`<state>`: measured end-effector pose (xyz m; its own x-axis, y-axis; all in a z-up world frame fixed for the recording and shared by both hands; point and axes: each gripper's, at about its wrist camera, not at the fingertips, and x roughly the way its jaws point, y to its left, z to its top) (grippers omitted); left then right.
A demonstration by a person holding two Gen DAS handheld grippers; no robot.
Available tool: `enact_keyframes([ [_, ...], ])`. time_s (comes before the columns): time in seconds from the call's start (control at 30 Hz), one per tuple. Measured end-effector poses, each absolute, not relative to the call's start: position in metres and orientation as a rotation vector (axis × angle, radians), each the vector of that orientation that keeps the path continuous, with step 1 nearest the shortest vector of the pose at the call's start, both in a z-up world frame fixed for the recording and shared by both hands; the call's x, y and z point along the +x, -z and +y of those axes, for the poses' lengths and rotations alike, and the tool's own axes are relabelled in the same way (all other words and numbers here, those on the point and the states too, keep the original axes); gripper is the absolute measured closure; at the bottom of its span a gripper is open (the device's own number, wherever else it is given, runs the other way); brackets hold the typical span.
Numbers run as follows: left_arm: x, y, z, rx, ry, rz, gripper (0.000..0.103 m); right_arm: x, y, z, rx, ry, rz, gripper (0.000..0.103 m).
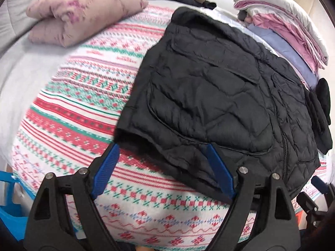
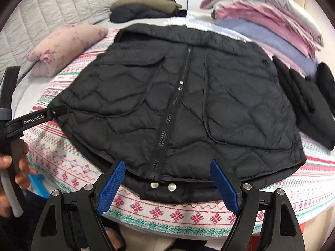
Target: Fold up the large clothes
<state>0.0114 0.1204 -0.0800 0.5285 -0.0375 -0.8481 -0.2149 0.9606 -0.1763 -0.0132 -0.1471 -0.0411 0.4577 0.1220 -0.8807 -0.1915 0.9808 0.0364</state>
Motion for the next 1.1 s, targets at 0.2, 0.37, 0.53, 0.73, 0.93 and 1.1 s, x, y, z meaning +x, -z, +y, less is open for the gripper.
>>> enact_keyframes([
  [0.2,0.024,0.091,0.123,-0.319,-0.115,1.051,0.018,-0.001,0.056,-0.157,-0.041,-0.17,1.11,0.019],
  [0.37,0.032,0.089,0.132,-0.328,-0.122,1.03,0.02,0.016,0.052,-0.203,-0.051,-0.102,1.071,0.019],
  [0.53,0.036,0.094,0.145,-0.381,-0.095,1.037,0.038,0.041,0.062,-0.33,0.142,0.146,1.128,0.019],
  [0.73,0.04,0.095,0.145,-0.407,-0.066,1.026,0.049,0.033,0.097,-0.417,0.471,0.234,1.179,0.021],
  [0.93,0.048,0.094,0.138,-0.422,-0.018,1.008,0.084,0.03,0.111,-0.414,0.641,0.129,1.164,0.08],
  [1.1,0.051,0.095,0.146,-0.453,-0.011,1.017,0.069,0.021,0.108,-0.418,0.739,0.102,1.119,0.091],
])
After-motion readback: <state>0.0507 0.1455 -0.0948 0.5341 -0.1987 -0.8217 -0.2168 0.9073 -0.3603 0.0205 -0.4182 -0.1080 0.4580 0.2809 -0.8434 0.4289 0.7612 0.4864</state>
